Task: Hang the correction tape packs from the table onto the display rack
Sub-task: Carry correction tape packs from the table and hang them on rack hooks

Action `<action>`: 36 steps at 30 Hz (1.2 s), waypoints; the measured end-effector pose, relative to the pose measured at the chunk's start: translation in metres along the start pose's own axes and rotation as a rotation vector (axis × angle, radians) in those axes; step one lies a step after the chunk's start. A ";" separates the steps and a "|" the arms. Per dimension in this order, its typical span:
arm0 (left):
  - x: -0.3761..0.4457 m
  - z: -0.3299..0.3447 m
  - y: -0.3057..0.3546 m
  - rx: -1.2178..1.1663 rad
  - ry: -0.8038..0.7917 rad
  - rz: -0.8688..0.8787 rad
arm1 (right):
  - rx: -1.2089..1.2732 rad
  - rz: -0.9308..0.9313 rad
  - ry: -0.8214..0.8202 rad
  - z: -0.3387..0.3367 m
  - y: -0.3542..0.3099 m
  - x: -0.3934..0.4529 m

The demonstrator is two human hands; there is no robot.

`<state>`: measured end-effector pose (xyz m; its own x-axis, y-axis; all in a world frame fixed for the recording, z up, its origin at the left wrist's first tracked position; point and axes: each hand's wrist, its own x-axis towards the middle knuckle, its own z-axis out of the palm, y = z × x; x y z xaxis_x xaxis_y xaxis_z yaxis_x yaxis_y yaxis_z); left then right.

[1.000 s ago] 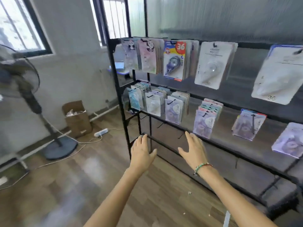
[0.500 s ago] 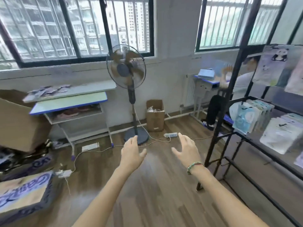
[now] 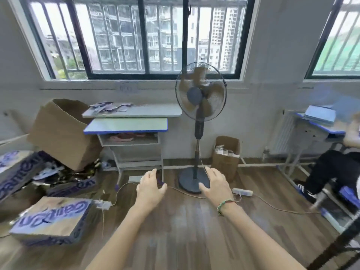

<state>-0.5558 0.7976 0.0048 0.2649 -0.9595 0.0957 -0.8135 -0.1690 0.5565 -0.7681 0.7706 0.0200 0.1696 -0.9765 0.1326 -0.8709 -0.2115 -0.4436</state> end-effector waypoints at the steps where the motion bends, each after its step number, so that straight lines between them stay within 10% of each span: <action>1: 0.015 0.000 0.003 -0.001 0.016 -0.012 | -0.007 -0.020 -0.010 -0.002 0.001 0.019; 16: 0.196 -0.016 -0.072 0.023 0.143 -0.269 | 0.012 -0.224 -0.193 0.073 -0.059 0.264; 36: 0.551 -0.071 -0.198 0.019 0.098 -0.189 | 0.000 -0.147 -0.173 0.172 -0.185 0.587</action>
<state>-0.2119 0.3183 0.0058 0.4616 -0.8842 0.0715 -0.7540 -0.3486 0.5568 -0.4277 0.2298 0.0271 0.3712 -0.9276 0.0418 -0.8312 -0.3521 -0.4303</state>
